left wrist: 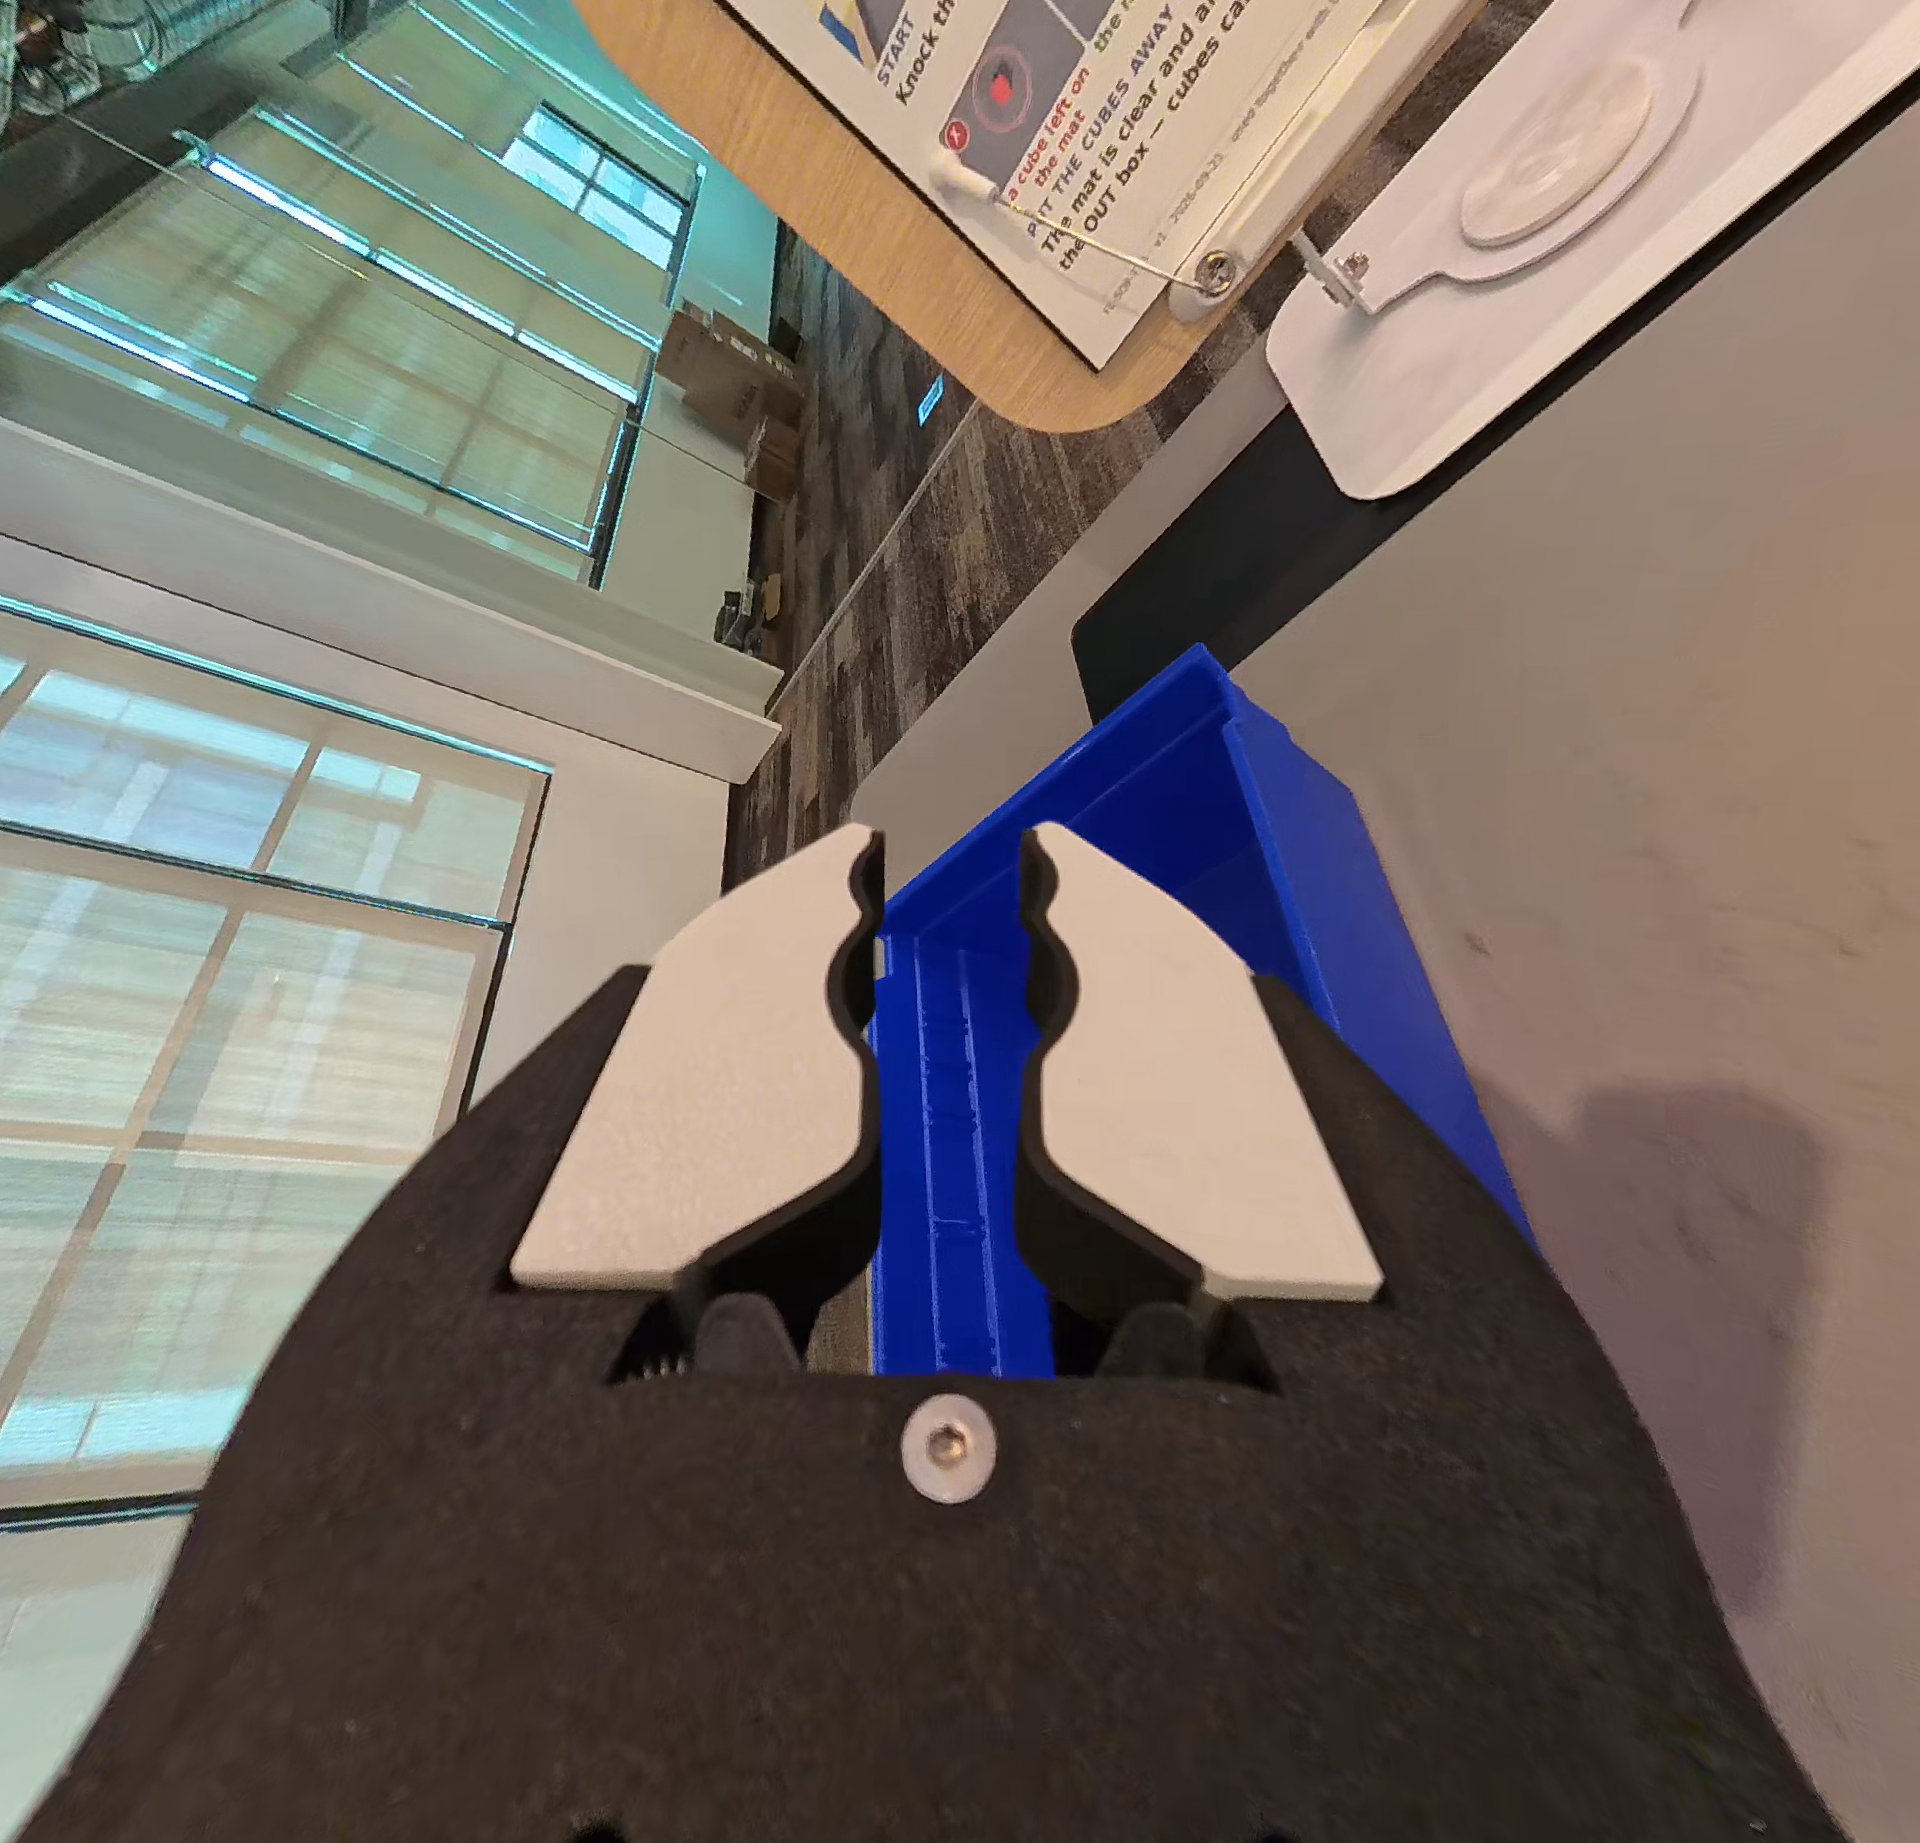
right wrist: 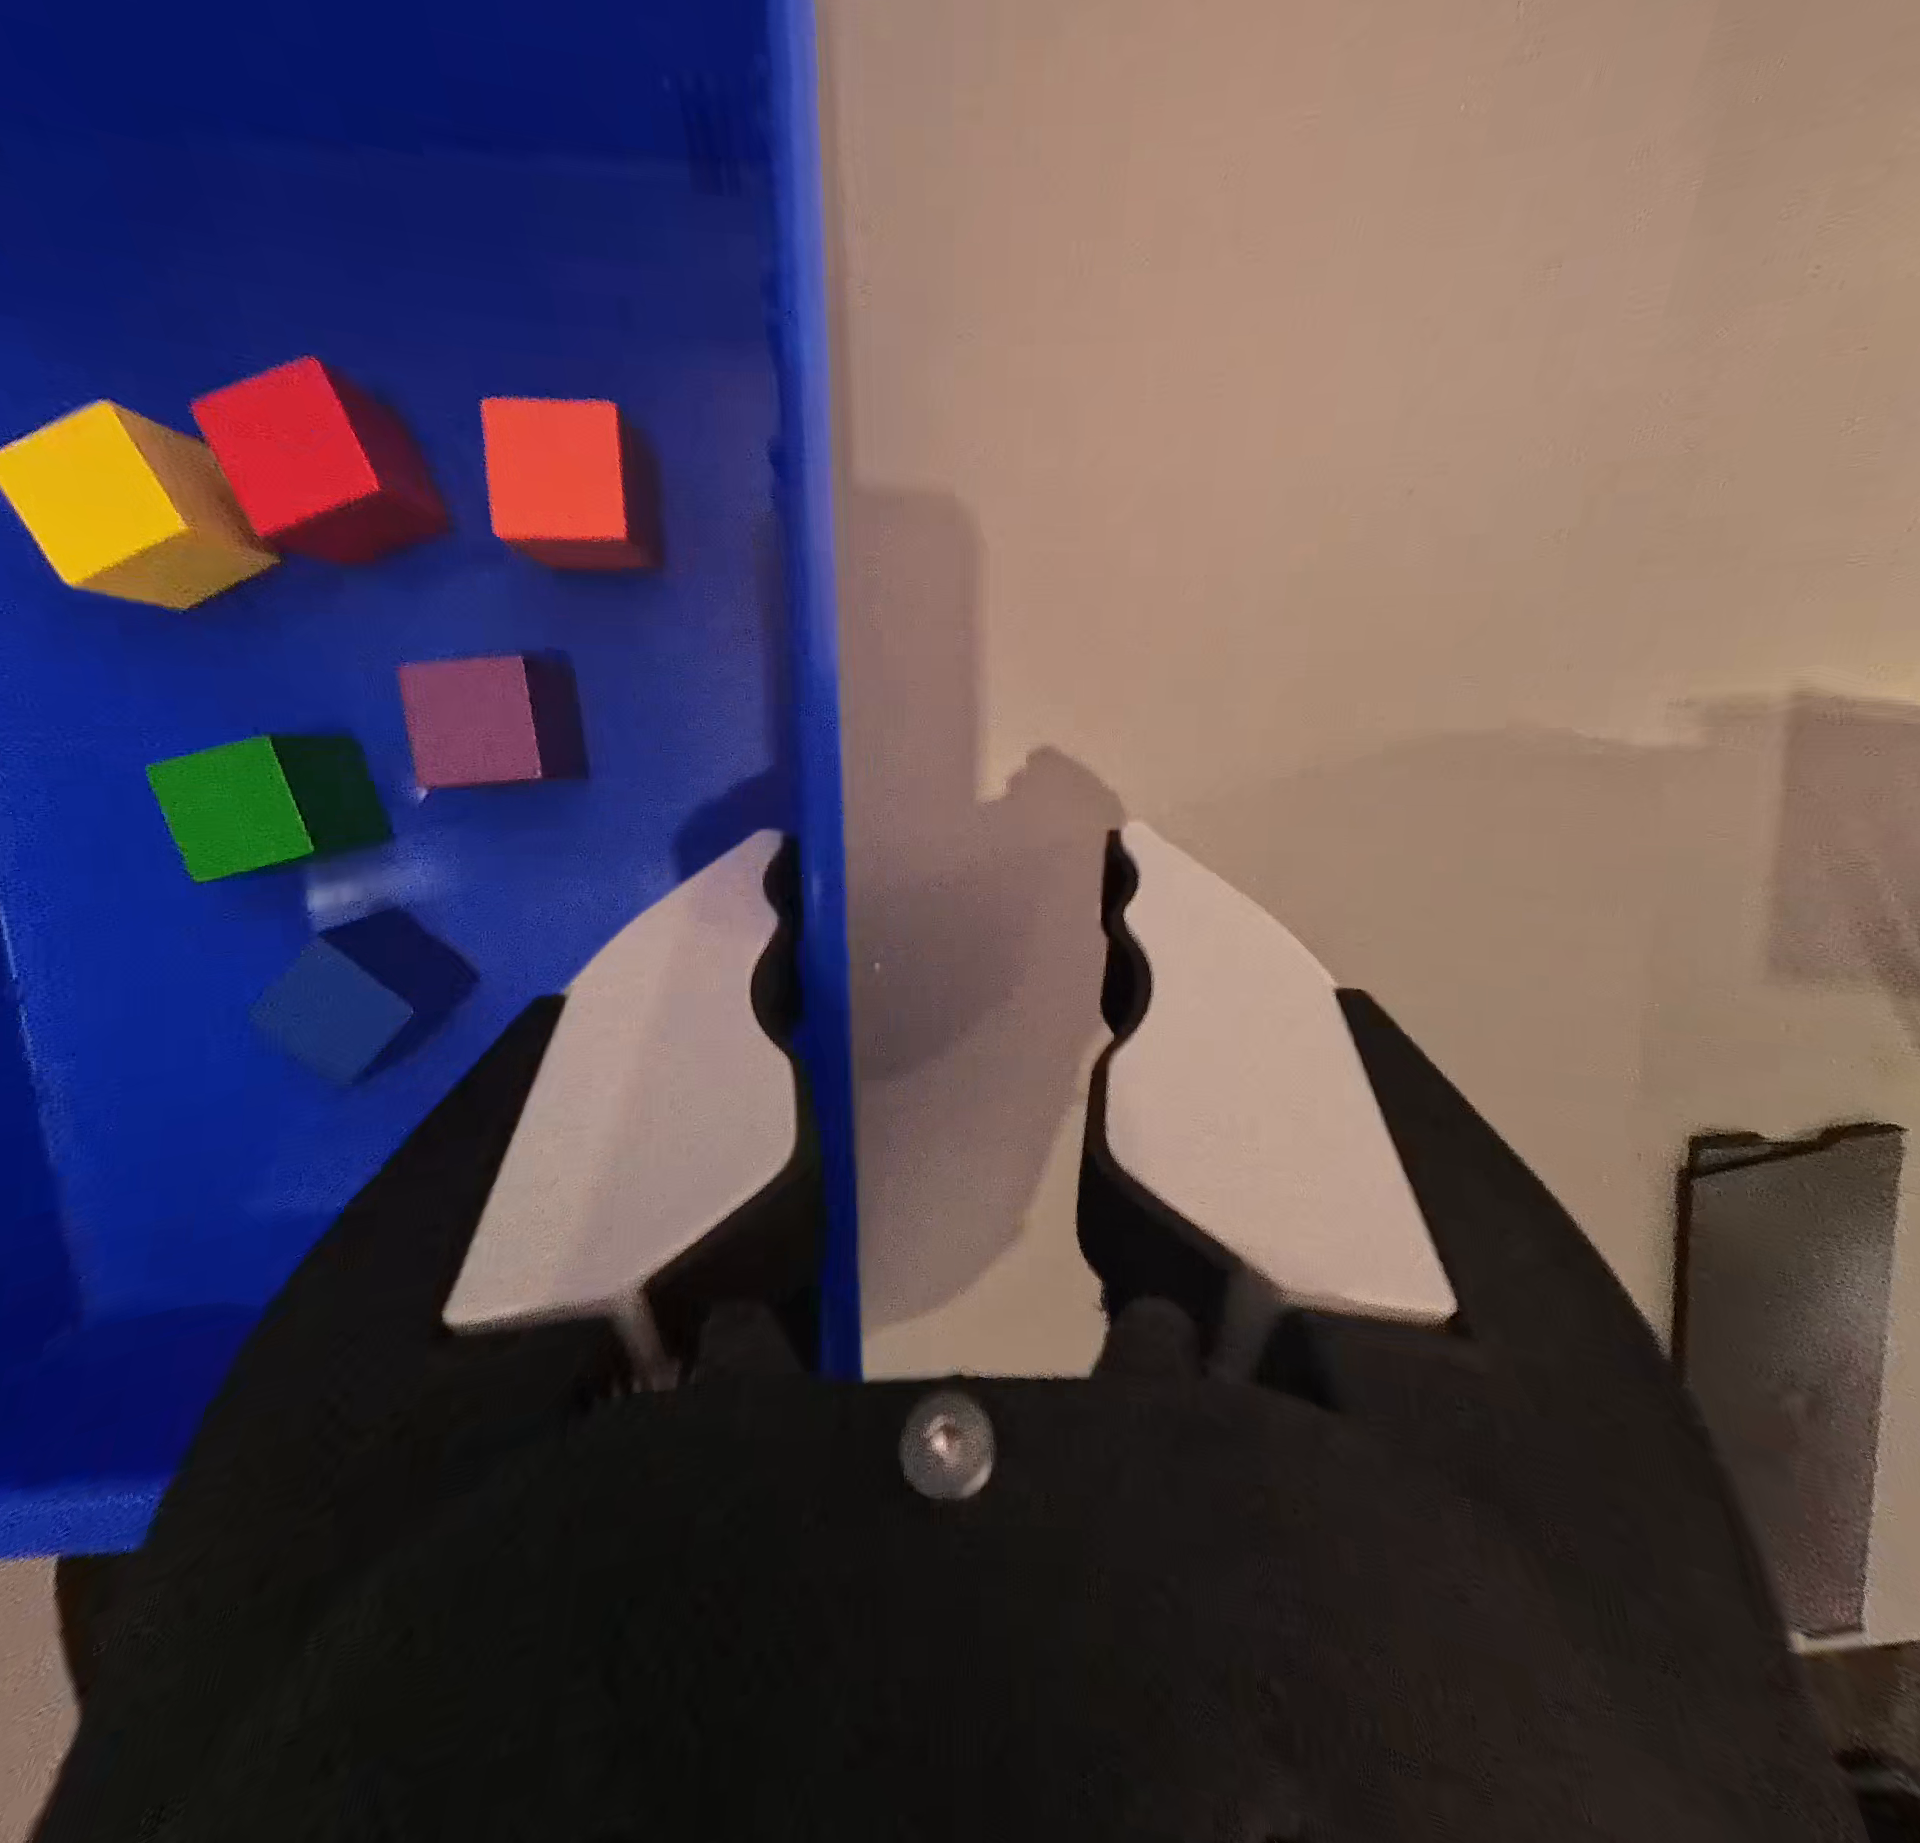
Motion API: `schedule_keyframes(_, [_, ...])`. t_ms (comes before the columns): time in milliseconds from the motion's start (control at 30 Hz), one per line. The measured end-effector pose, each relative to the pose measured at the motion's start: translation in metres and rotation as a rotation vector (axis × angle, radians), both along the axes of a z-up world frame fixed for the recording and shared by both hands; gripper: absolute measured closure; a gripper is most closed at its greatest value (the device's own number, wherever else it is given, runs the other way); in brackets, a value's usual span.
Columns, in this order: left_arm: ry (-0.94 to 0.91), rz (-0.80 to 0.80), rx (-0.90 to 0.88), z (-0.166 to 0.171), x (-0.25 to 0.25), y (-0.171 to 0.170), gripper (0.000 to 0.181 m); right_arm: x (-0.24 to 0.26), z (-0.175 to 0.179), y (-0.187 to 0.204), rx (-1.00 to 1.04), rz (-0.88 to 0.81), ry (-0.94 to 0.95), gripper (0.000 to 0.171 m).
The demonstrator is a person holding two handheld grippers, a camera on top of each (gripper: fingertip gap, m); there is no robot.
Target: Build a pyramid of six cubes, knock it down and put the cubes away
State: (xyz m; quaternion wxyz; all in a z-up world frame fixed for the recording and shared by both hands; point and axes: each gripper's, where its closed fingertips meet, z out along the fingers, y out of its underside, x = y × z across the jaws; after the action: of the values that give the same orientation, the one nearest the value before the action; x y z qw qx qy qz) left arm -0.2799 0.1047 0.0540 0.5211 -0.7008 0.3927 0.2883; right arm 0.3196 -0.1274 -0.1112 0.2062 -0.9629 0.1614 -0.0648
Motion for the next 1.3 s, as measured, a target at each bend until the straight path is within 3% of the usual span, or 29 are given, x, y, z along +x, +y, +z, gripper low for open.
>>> schedule_keyframes(133, [-0.004, 0.012, -0.021, -0.007, 0.001, 0.004, 0.15, -0.016, -0.013, 0.004, -0.029, 0.009, 0.226, 0.133])
schedule_keyframes(200, [-0.012, 0.014, -0.035, -0.01, 0.001, 0.006, 0.145, -0.031, -0.014, 0.005, -0.072, 0.046, 0.334, 0.161])
schedule_keyframes(300, [-0.085, 0.033, -0.084, -0.01, -0.012, 0.012, 0.122, -0.032, -0.019, 0.002, -0.186, 0.083, 0.3, 0.163])
schedule_keyframes(400, [-0.277, 0.188, -0.147, -0.001, -0.077, 0.026, 0.11, -0.033, -0.027, 0.001, -0.264, 0.119, 0.291, 0.163])
schedule_keyframes(467, [-0.392, 0.302, -0.219, -0.009, -0.132, 0.032, 0.114, -0.033, -0.028, 0.001, -0.272, 0.118, 0.293, 0.164])
schedule_keyframes(567, [-0.502, 0.455, -0.401, -0.046, -0.201, 0.032, 0.118, -0.039, -0.028, 0.0, -0.262, 0.146, 0.294, 0.164])
schedule_keyframes(667, [-0.658, 0.457, -0.491, -0.076, -0.23, 0.04, 0.129, -0.042, -0.027, -0.001, -0.255, 0.155, 0.292, 0.164])
schedule_keyframes(800, [-0.819, 0.441, -0.748, -0.122, -0.227, 0.032, 0.132, -0.047, -0.028, -0.002, -0.265, 0.157, 0.292, 0.163])
schedule_keyframes(967, [-0.685, 0.417, -1.047, -0.168, -0.205, 0.004, 0.15, -0.053, -0.028, -0.002, -0.264, 0.168, 0.294, 0.162])
schedule_keyframes(1067, [-0.625, 0.446, -1.098, -0.172, -0.196, -0.003, 0.176, -0.063, -0.028, -0.002, -0.277, 0.202, 0.306, 0.161])
schedule_keyframes(1167, [-0.577, 0.318, -1.193, -0.173, -0.159, -0.017, 0.173, -0.077, -0.028, 0.002, -0.294, 0.241, 0.32, 0.159])
schedule_keyframes(1300, [-0.376, 0.299, -1.175, -0.174, -0.117, -0.023, 0.17, -0.092, -0.028, 0.015, -0.304, 0.278, 0.307, 0.159])
